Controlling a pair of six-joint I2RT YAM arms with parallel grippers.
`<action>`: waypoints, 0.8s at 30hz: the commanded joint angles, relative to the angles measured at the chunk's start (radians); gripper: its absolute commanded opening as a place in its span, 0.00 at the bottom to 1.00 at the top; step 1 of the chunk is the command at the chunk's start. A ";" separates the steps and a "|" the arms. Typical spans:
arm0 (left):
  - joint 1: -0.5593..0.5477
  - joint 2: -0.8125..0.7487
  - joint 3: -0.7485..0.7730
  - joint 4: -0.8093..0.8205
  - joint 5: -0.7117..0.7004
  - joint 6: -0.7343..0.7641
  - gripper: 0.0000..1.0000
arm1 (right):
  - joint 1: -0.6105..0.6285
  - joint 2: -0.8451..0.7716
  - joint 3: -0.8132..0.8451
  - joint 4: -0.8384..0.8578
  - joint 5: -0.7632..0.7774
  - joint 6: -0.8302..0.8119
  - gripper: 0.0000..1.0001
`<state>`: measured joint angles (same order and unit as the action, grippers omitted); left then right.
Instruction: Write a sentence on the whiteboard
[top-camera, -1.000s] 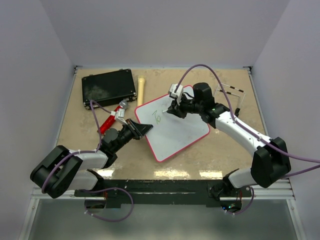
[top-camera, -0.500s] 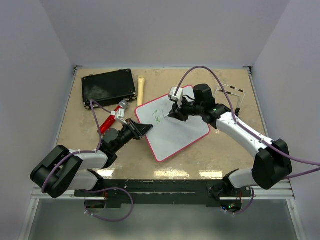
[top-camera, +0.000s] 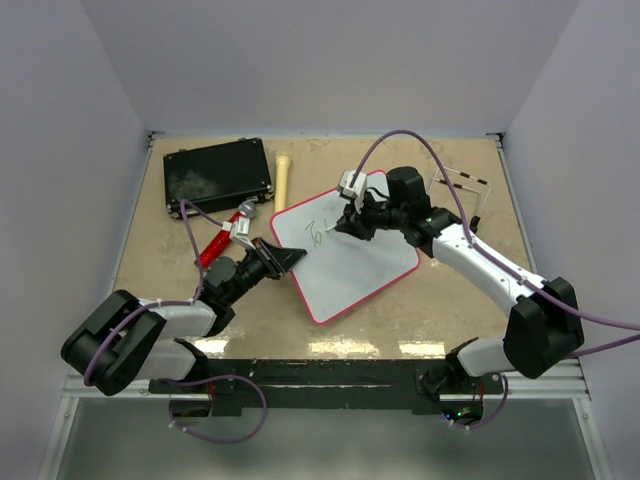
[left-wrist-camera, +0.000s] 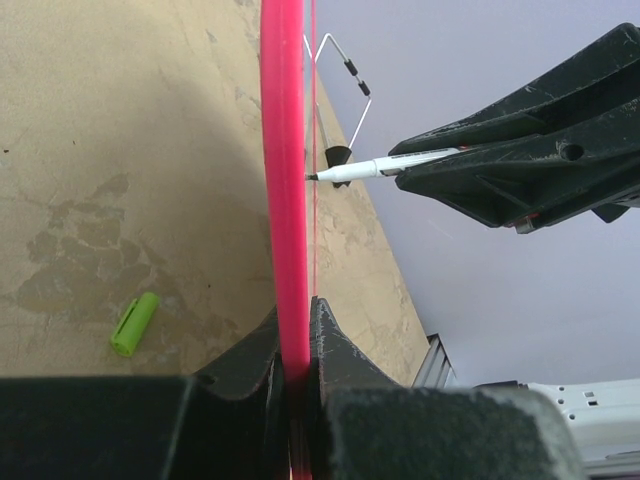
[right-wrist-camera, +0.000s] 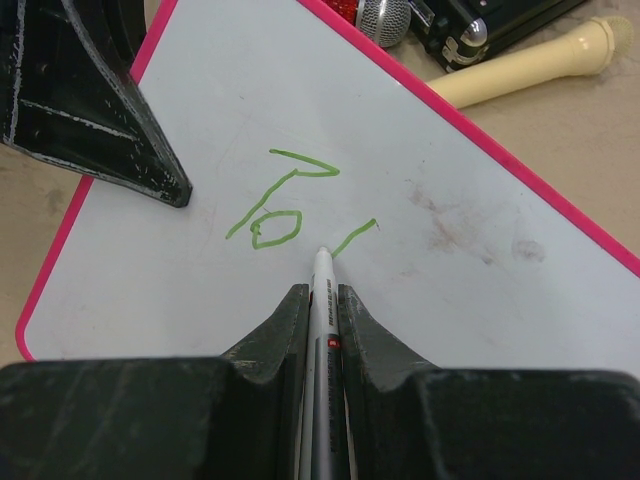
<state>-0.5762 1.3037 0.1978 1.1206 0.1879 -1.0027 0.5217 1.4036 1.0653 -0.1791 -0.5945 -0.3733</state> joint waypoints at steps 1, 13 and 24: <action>-0.005 0.003 0.003 0.142 0.033 0.047 0.00 | 0.003 0.011 0.036 0.046 -0.034 0.016 0.00; -0.005 0.003 -0.001 0.154 0.038 0.045 0.00 | 0.009 0.025 0.044 -0.056 -0.097 -0.067 0.00; -0.004 -0.001 -0.006 0.154 0.036 0.047 0.00 | 0.008 -0.006 0.024 -0.100 -0.016 -0.095 0.00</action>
<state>-0.5762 1.3163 0.1875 1.1358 0.1890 -1.0031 0.5251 1.4189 1.0714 -0.2573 -0.6693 -0.4500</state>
